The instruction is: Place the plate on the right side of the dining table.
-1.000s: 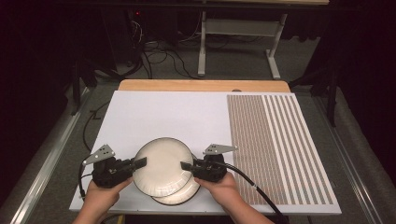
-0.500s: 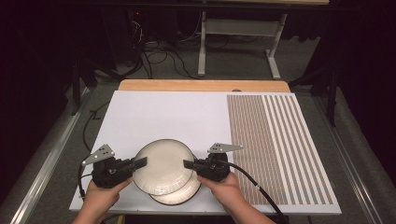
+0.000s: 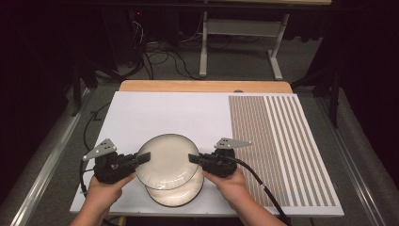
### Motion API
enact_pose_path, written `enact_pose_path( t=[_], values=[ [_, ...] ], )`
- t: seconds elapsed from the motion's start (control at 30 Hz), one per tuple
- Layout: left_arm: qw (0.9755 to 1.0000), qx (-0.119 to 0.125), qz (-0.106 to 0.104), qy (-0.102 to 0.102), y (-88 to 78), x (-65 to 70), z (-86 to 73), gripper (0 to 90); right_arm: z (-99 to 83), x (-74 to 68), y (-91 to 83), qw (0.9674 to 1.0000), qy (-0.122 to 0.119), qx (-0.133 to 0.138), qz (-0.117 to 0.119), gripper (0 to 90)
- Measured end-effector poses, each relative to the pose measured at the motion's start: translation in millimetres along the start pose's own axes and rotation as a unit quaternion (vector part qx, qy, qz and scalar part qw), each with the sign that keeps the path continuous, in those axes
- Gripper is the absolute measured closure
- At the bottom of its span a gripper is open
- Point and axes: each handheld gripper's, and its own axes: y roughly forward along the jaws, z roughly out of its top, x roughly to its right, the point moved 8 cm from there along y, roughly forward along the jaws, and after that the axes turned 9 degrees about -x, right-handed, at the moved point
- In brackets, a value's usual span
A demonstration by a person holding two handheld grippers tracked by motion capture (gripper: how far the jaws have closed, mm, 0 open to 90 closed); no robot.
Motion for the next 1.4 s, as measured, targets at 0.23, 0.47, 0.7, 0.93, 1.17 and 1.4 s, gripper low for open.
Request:
enact_pose_path(
  t=[0.23,0.47,0.7,0.93,1.17,1.4],
  values=[
    [0.9999,0.005,-0.003,0.008,5.9,9.1,13.4,80.3,11.3,5.2,-16.7,0.9997,-0.018,0.009,-0.012,84.5],
    [0.9998,0.010,-0.010,0.014,15.9,15.5,26.7,80.1,19.9,11.7,-33.4,0.9992,-0.029,0.016,-0.022,84.9],
    [0.9997,0.009,-0.018,0.014,28.4,19.9,36.7,80.1,23.9,22.7,-45.8,0.9989,-0.026,0.018,-0.034,84.7],
    [0.9995,0.008,-0.022,0.021,41.4,26.8,48.4,80.0,27.4,32.1,-59.8,0.9983,-0.024,0.022,-0.048,84.6],
    [0.9992,0.011,-0.029,0.027,57.9,37.6,60.1,80.0,29.4,43.7,-78.7,0.9973,-0.025,0.026,-0.064,84.3],
    [0.9986,0.012,-0.038,0.034,75.5,49.1,70.9,79.9,28.8,55.9,-98.2,0.9960,-0.021,0.033,-0.080,84.1]
  ],
)
